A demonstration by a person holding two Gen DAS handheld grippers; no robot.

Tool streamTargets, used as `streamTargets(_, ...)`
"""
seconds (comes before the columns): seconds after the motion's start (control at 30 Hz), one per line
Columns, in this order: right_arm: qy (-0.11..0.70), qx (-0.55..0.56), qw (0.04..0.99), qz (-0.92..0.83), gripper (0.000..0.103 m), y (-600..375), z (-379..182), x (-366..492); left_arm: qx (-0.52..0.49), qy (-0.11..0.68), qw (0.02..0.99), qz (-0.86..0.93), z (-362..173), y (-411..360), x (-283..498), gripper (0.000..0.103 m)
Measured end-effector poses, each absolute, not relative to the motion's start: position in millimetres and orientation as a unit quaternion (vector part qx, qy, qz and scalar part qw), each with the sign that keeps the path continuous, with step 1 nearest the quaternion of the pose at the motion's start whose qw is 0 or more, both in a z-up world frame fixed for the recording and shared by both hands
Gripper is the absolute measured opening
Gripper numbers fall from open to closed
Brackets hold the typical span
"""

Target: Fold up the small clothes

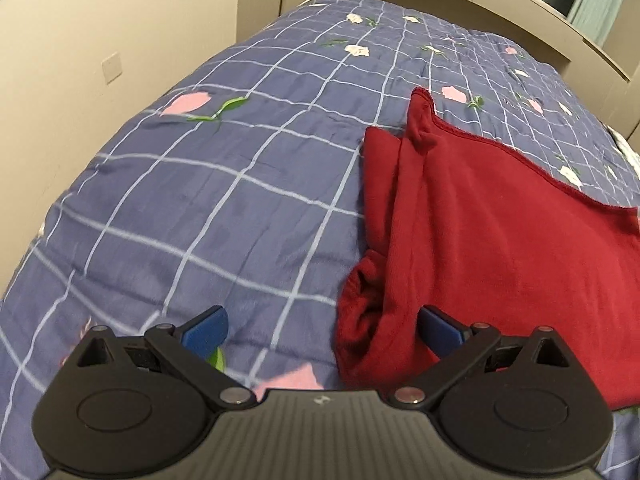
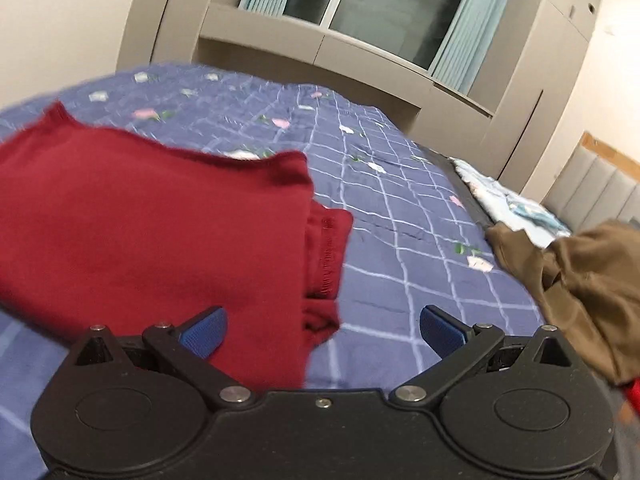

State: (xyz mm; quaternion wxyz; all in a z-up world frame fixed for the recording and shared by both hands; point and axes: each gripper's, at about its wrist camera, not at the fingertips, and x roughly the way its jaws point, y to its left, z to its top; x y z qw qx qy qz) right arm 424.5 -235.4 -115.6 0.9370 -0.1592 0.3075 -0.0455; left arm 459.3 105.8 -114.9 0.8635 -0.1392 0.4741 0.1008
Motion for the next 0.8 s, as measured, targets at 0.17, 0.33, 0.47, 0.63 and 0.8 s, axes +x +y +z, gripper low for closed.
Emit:
streamTargets(0.17,0.301,-0.129,0.944,-0.037,0.102,-223.4,-109.7,383.1,-0.141,0.475,0.863,0.098,-106.3,94.6,440.7,0.102)
streamTargets(0.33,0.307,-0.111,0.945,-0.024,0.102,-216.2,-109.1,354.4,-0.137,0.465,0.870,0.087,-93.9,83.5,423.6,0.102)
streamTargets(0.47,0.315,-0.100,0.943,-0.025,0.102,-213.5,-112.6,342.0,-0.134,0.459,0.874,0.083,-87.6,78.5,416.8,0.102)
streamTargets(0.63,0.312,-0.085,0.946,-0.024,0.102,-207.0,-114.8,327.5,-0.132,0.456,0.876,0.083,-83.1,74.3,412.7,0.102)
streamTargets(0.8,0.313,-0.089,0.946,-0.006,0.102,-198.5,-116.2,321.6,-0.136,0.457,0.875,0.083,-83.2,73.3,408.0,0.102)
